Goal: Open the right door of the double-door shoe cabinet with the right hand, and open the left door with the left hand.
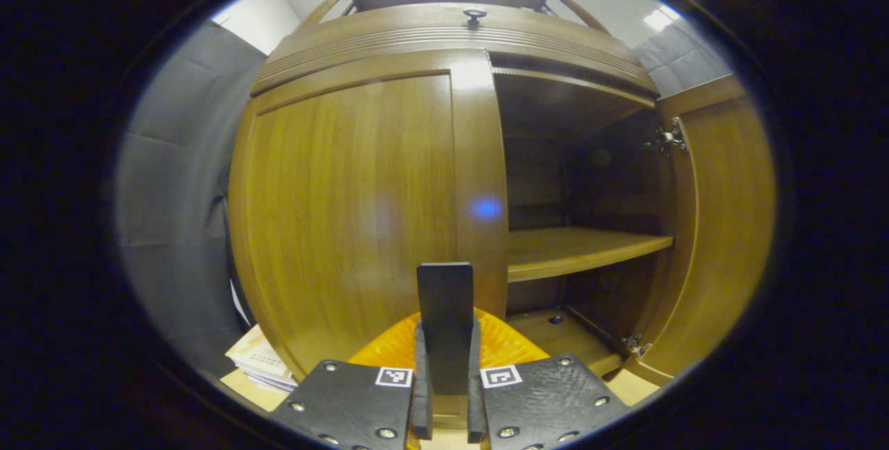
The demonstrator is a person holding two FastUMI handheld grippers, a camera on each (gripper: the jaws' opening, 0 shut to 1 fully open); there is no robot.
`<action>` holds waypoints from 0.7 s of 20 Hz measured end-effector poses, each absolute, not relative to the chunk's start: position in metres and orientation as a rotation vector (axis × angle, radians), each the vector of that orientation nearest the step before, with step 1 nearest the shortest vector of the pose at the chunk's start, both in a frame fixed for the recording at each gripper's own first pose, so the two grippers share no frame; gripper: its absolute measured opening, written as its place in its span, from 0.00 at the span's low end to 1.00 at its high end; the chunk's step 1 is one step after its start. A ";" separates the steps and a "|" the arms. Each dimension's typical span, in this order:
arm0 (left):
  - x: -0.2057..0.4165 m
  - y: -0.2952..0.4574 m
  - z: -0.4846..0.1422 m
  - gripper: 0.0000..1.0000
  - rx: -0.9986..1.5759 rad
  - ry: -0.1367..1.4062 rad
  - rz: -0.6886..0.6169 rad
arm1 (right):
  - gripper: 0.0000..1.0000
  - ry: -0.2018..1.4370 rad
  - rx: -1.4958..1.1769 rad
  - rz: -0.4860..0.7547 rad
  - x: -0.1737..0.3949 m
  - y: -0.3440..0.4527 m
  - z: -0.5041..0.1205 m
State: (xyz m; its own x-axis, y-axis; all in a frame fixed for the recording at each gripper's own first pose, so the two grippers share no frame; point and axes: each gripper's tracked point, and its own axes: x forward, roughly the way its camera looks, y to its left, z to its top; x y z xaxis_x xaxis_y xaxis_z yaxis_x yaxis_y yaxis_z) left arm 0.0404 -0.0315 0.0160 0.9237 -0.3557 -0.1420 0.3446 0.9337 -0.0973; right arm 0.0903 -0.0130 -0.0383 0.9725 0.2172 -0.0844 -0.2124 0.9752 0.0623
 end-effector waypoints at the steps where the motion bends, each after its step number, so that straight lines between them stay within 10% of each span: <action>1: 0.041 -0.031 0.019 0.23 -0.071 0.163 -0.362 | 0.98 0.092 0.056 0.221 0.086 -0.012 -0.041; 14: 0.035 -0.012 0.047 0.23 -0.088 0.201 -0.371 | 0.97 0.096 0.065 0.300 0.059 0.020 -0.030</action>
State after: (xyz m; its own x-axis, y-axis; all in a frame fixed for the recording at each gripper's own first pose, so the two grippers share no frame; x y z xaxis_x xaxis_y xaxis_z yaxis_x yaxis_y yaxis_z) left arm 0.0354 -0.0121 0.0467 0.9122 -0.3688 -0.1785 0.3513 0.9282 -0.1221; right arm 0.0589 0.0202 -0.0305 0.9509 0.2975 -0.0848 -0.2913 0.9534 0.0783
